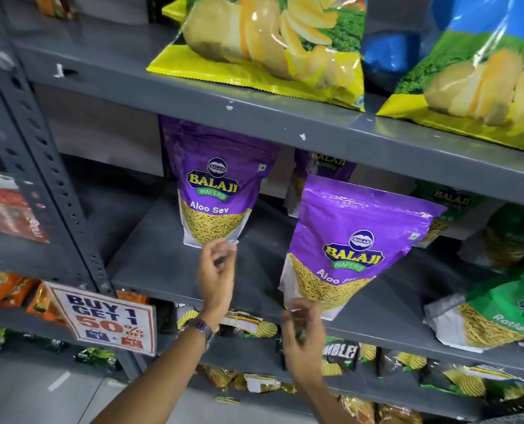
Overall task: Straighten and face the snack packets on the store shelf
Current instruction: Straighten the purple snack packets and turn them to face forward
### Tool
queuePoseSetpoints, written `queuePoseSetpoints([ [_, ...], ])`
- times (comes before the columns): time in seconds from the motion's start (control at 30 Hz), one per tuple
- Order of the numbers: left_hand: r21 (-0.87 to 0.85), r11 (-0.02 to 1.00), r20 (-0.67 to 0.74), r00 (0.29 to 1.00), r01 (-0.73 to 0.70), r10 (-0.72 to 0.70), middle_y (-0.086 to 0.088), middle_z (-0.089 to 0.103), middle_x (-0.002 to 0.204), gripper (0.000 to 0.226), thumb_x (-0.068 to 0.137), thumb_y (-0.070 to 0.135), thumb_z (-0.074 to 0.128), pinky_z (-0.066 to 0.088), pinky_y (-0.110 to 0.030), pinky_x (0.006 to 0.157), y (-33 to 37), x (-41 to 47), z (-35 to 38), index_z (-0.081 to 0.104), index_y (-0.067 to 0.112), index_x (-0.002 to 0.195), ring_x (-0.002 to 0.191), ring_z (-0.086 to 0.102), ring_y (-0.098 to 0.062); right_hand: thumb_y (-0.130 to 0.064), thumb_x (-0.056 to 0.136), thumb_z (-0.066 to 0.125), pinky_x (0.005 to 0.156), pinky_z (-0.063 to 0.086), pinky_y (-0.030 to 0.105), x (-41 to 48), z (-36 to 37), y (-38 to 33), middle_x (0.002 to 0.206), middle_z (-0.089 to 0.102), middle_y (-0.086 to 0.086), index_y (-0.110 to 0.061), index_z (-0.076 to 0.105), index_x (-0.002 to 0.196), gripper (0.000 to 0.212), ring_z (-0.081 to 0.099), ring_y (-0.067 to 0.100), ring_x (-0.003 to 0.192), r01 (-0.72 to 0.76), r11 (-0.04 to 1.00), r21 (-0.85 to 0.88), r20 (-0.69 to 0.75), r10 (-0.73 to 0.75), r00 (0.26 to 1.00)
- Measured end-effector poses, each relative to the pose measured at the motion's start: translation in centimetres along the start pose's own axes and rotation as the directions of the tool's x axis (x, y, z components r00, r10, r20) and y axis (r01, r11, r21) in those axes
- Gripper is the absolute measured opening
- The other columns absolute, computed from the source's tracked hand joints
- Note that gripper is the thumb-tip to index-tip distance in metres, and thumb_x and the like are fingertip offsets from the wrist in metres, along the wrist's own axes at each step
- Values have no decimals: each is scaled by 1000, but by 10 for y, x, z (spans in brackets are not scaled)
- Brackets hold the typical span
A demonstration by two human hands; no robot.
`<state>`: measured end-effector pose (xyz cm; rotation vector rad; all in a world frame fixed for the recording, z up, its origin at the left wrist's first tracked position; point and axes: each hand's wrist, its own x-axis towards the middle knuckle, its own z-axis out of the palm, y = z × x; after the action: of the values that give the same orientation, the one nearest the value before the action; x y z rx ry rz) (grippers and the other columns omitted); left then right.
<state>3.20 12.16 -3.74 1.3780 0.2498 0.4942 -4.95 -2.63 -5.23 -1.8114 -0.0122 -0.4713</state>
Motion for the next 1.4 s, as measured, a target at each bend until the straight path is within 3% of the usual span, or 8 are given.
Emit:
queuePoseSetpoints([
  [0.13,-26,997,-296,953,-79,67,-14,58,114,31,89,9,58,45,-5,72,8,46,-30,49,1,117,95,60,-4,-16,82,60,70,48,17,38,48,-20,97,59,-5,-29,52,103,26,60,5,79,-23,1000,13,321,18,947],
  [0.23,24,999,-235,971,42,-35,-17,41,140,49,91,24,57,40,-18,94,3,86,-47,40,7,133,123,46,-24,-11,82,66,75,44,14,83,80,-34,103,55,-1,-28,49,109,37,57,2,82,-217,965,144,272,172,947],
  [0.33,53,984,-76,984,168,-164,-6,25,153,73,85,50,54,29,-39,112,6,112,-55,24,20,145,137,33,-19,-15,82,65,87,41,26,129,101,-43,118,55,8,-14,44,127,50,55,15,98,-400,889,225,233,349,908],
  [0.5,-7,972,139,963,235,-232,4,54,116,46,96,34,43,46,-24,79,17,126,-51,36,14,136,90,56,2,-11,89,55,101,44,44,163,116,-54,117,62,14,-6,51,124,36,60,18,95,-463,862,209,327,384,863],
  [0.7,11,975,147,964,223,-222,11,61,103,37,93,34,49,50,-12,62,13,121,-63,45,16,125,75,63,11,-11,92,50,64,54,14,153,116,-57,92,64,-4,-12,52,114,22,61,0,74,-462,845,271,339,365,867],
  [0.8,13,974,161,961,227,-226,17,57,99,31,94,32,48,48,-5,52,16,109,-69,45,17,121,69,60,20,-14,92,51,67,53,18,142,112,-59,89,63,-6,-14,52,104,12,60,0,77,-441,856,270,320,352,880],
  [1.23,29,970,125,962,242,-244,7,56,103,27,93,28,50,46,-20,68,27,55,-101,51,12,115,89,53,3,-15,92,53,86,53,35,83,88,-62,85,60,-3,-18,53,82,10,64,-7,70,-399,863,310,335,294,895],
  [1.4,28,970,134,960,243,-245,9,57,100,25,93,28,50,47,-20,68,30,45,-104,50,12,113,89,55,2,-14,91,54,88,52,37,75,86,-65,88,61,-1,-17,55,86,6,61,6,84,-420,843,336,331,312,891],
])
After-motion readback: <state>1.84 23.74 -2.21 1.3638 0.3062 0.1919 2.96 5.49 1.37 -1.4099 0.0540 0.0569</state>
